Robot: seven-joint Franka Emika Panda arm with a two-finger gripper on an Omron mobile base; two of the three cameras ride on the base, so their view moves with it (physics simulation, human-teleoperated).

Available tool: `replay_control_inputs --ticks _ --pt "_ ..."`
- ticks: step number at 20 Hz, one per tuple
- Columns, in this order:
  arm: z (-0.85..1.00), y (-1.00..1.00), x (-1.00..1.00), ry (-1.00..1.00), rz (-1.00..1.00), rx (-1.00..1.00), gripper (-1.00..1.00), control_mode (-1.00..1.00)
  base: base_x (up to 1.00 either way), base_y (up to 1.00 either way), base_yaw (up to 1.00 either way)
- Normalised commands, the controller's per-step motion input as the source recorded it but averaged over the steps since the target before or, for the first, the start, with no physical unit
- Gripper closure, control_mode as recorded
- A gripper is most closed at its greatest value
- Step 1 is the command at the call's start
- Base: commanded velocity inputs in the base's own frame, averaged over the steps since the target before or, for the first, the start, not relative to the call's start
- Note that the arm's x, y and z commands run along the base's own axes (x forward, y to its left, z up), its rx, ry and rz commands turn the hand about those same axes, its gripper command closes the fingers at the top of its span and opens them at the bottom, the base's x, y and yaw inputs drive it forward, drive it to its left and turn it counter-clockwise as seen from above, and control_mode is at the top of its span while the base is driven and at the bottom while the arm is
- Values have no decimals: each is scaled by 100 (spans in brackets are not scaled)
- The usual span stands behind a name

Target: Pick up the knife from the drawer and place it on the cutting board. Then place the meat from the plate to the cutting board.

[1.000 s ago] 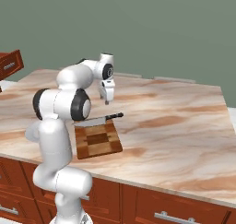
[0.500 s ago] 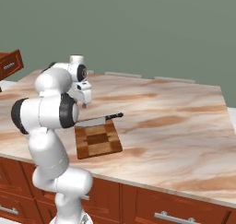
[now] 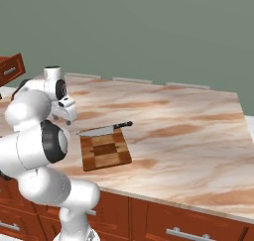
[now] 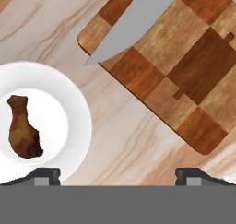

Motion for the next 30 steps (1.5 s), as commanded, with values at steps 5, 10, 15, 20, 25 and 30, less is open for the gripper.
replay_control_inputs --ticks 5,10,15,20,25,30 --pt "0 38 -6 -13 18 8 -100 -100 0 0 0" --pt "0 37 0 -2 12 1 -100 -100 0 0 0" --pt "0 47 0 0 9 0 -100 -100 0 0 0" --pt "-1 34 13 2 5 0 -100 -100 0 0 0" --pt "-17 28 22 0 0 0 -100 -100 0 0 0" --pt "-27 9 5 1 0 0 -100 -100 0 0 0"
